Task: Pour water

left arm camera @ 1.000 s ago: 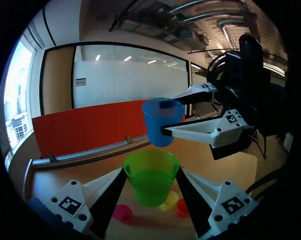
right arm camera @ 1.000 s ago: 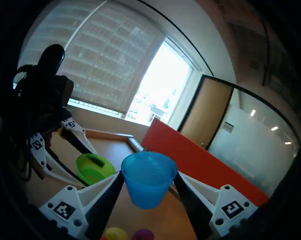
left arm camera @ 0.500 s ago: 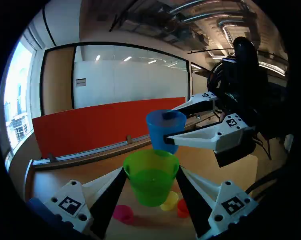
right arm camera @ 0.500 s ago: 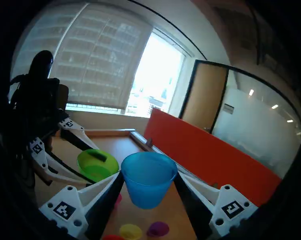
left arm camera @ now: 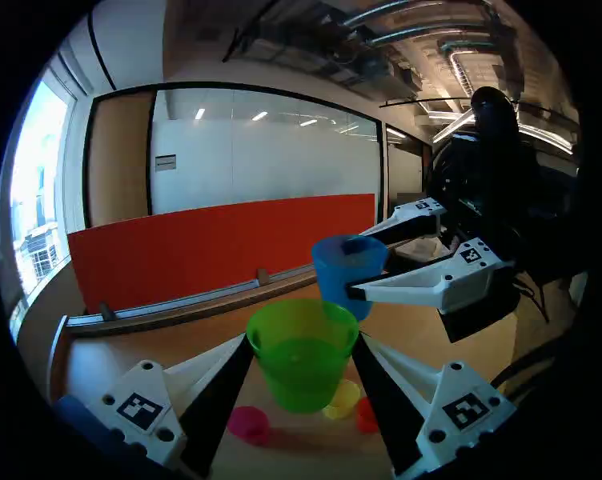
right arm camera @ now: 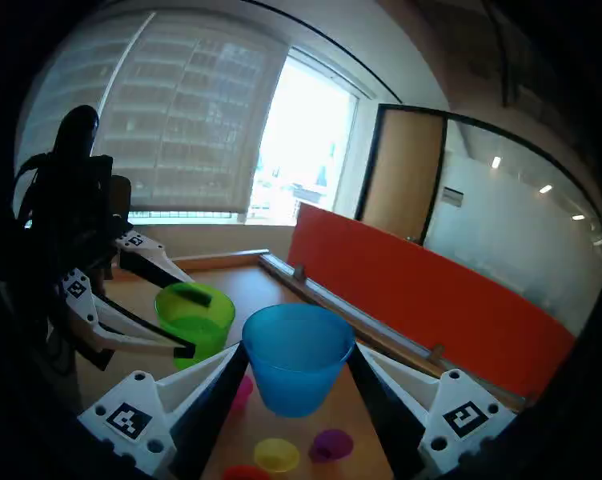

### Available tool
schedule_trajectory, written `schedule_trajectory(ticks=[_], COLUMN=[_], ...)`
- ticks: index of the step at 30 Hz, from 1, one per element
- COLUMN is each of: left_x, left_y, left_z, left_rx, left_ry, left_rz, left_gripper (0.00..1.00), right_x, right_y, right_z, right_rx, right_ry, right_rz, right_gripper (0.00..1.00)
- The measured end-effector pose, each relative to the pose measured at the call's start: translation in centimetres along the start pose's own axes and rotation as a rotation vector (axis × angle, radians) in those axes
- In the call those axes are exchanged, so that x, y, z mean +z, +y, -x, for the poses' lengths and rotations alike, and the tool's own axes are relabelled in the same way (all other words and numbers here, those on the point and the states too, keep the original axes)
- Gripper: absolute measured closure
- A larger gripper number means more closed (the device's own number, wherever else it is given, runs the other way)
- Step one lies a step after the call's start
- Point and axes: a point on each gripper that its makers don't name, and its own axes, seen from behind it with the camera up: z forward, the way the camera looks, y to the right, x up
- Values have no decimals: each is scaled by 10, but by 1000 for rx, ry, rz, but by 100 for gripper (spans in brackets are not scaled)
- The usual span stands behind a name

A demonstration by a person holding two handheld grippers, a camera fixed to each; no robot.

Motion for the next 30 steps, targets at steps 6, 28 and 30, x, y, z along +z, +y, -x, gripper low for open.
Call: schedule_trajectory(ticks=[6,28,30], left_x=[-3,-9,-8], left_y=[-4,-17,-16], left_z=[6,49,55], left_rx=[3,-19,-22], left_ry=[-9,-73,-78], left_rz=[-8,-34,-32], left_gripper=[15,15,15], right_x=[-4,-25,-26], right_y=[0,17,18], right_z=[17,60,64], right_rx=[17,67,68], right_ry=[-31,-101,-108], right_rz=[10,77,80], right_gripper=[9,9,9])
